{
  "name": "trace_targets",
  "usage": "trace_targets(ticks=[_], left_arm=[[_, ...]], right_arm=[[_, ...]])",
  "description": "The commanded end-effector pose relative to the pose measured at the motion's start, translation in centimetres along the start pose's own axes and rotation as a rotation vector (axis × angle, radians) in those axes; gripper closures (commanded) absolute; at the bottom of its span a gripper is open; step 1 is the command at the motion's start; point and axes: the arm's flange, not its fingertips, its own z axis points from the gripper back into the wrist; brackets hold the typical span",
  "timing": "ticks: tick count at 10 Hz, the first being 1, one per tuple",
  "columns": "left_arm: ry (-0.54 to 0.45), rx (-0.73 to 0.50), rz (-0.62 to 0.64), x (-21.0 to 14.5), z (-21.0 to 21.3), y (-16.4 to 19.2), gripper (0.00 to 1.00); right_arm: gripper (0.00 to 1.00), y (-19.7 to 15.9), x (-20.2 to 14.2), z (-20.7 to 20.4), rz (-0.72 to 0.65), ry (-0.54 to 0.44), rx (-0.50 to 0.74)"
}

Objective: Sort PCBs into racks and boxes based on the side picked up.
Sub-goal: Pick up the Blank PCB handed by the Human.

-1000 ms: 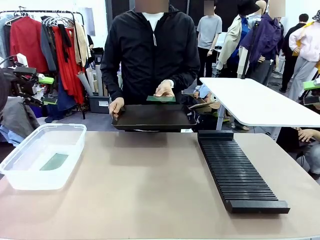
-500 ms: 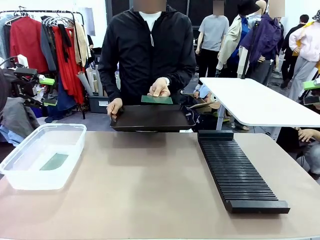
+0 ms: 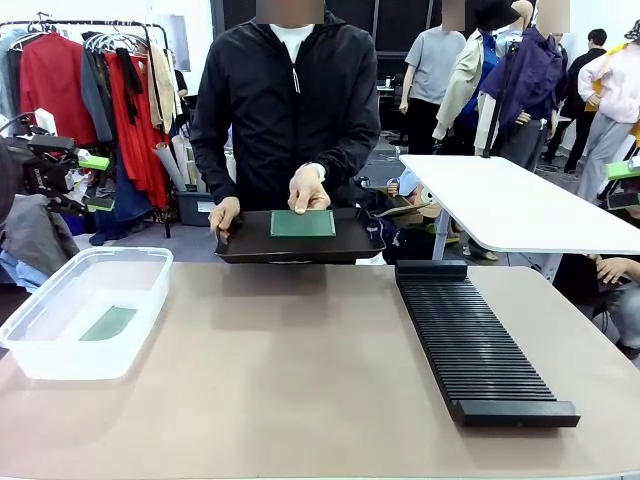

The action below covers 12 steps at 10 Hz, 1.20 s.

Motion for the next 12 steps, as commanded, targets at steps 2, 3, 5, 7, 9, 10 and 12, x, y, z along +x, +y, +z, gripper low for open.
trace_targets(ticks=[2,3,5,7,9,10,12], left_arm=[[-0.008,-0.004,-0.011,0.1,0.1,-0.1,0.0],[-0.008,-0.004,-0.011,0.1,0.1,-0.1,0.0],[-0.008,-0.004,-0.011,0.1,0.1,-0.1,0.0],[-0.008,-0.004,-0.011,0.1,0.1,-0.1,0.0],[-0.008,-0.004,-0.011,0.1,0.1,-0.1,0.0],[-0.008,-0.004,-0.011,0.1,0.1,-0.1,0.0],[-0.008,-0.004,-0.011,0.1,0.1,-0.1,0.0]], right_arm=[[0.0,0.2,0.1,0.0,0.003,-0.008,0.009],[0.0,0.2,0.1,0.0,0.003,-0.008,0.009],[0.0,0.2,0.1,0.0,0.003,-0.008,0.009],[0.0,0.2,0.1,0.0,0.003,-0.008,0.009],[0.0,0.0,0.0,0.0,0.0,0.0,0.0],[0.0,-0.4,0.4,-0.5,-0.004,0.01,0.006],[0.0,-1.3,0.8,-2.2,-0.016,0.011,0.048]])
